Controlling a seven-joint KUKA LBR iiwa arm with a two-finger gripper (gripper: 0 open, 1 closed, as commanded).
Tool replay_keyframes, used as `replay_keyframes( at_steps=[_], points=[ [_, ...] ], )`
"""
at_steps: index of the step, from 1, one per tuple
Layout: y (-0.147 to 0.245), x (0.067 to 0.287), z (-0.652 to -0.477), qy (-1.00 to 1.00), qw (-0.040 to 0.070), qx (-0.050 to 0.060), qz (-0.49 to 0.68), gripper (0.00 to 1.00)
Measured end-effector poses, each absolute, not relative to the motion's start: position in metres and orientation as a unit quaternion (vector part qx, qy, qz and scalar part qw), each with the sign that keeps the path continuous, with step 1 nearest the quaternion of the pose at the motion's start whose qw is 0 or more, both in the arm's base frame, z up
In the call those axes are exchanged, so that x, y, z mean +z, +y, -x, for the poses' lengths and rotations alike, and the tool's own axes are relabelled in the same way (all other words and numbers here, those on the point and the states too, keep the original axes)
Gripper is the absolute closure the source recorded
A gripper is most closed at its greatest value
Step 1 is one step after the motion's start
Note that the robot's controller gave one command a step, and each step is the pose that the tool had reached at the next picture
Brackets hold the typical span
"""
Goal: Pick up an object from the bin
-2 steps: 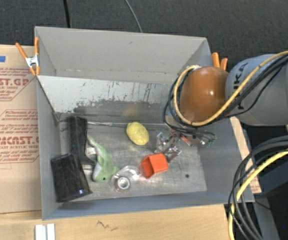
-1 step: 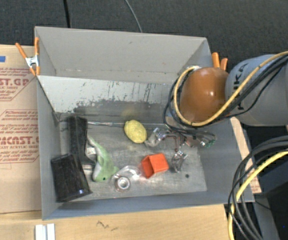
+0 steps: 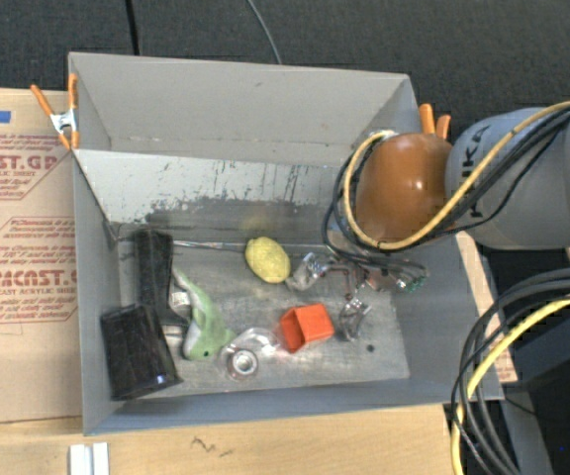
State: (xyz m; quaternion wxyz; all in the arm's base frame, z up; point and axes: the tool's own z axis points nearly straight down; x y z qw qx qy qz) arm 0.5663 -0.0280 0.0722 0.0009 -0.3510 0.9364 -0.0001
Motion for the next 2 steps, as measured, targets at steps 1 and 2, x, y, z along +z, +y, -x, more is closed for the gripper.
replay_keyframes(
  at_steps=[1, 2],
  points=[
    [-0.028, 0.072, -0.566, 0.936, 0.001, 0.000, 0.352, 0.00],
    [-0.028, 0.086, -0.563, 0.898, 0.001, 0.001, 0.439, 0.00]
  ],
)
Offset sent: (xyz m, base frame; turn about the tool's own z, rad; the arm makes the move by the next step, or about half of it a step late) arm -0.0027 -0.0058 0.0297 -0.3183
